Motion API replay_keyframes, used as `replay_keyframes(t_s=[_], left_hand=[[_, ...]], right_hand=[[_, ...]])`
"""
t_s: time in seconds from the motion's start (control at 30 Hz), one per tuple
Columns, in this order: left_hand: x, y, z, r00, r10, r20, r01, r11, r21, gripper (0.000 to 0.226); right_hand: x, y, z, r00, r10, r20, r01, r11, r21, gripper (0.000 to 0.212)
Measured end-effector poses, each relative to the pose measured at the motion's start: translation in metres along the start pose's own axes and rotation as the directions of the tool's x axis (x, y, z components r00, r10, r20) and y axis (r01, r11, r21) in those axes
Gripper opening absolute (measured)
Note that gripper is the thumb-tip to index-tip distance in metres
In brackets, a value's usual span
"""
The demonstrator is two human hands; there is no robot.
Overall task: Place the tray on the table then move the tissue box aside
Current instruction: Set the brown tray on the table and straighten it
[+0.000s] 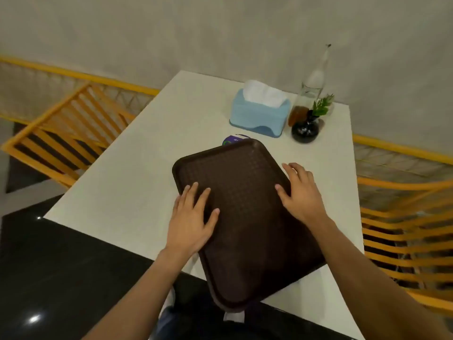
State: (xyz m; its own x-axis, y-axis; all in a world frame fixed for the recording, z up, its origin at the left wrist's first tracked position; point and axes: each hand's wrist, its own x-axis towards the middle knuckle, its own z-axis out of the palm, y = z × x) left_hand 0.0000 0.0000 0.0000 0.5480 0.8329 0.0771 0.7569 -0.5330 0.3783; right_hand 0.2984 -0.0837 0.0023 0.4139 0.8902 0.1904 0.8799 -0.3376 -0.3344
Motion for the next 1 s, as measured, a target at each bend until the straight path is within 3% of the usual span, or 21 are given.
replay_keyframes(t_s=[0.2,0.33,0.63,1.0], left_hand=[[-0.021,-0.002,0.020,0.983,-0.183,0.007,0.183,0.983,0.021,0.076],[-0.024,-0.019,0.022,0.960,-0.278,0.028,0.276,0.960,0.052,0.069],[-0.015,-0.065,0.003,0.945,-0.328,-0.007,0.327,0.941,0.091,0.062],[0.001,-0.138,-0.040,0.919,-0.377,-0.119,0.385,0.921,0.053,0.052]], right_hand=[[0.006,0.012,0.003,0.982,0.117,0.146,-0.104,0.990,-0.096,0.052],[0.014,0.009,0.006,0.974,0.086,0.208,-0.073,0.995,-0.069,0.047],[0.022,-0.034,0.035,0.983,0.050,0.176,-0.052,0.999,0.011,0.047],[0.045,-0.111,0.071,0.971,0.135,0.195,-0.156,0.983,0.094,0.047]])
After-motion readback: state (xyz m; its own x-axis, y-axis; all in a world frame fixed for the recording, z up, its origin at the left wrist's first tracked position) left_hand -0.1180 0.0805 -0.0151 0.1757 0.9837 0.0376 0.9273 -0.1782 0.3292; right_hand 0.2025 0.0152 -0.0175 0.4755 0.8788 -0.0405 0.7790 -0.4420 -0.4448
